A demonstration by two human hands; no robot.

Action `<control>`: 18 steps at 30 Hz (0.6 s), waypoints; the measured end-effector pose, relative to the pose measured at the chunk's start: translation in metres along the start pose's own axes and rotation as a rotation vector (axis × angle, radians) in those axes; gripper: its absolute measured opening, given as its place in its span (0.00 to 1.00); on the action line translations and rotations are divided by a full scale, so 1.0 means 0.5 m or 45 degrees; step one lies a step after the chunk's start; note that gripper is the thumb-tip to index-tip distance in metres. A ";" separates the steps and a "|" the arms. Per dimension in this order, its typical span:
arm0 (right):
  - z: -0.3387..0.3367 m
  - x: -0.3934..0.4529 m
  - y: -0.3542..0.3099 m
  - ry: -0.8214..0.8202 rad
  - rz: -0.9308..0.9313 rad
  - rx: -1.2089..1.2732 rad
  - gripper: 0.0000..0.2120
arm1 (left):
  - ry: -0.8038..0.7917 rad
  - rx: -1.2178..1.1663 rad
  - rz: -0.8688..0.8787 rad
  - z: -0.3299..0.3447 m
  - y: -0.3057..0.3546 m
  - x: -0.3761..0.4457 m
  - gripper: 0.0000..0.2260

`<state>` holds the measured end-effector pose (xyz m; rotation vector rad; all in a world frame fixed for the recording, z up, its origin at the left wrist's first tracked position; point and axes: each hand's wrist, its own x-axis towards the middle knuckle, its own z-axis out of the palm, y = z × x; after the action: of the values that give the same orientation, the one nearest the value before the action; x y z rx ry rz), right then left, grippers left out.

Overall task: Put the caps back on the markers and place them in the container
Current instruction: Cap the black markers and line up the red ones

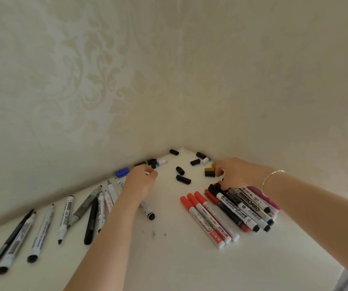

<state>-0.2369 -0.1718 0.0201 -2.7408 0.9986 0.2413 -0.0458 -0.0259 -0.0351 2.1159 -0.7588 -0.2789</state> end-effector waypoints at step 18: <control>0.035 -0.029 -0.245 -0.593 -0.037 -0.408 0.26 | -0.177 0.694 -0.117 -0.044 -0.038 0.020 0.07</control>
<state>-0.1697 -0.0668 0.0240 -2.7568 0.8452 1.0596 -0.0202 -0.0093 -0.0358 2.6718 -0.8936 -0.2941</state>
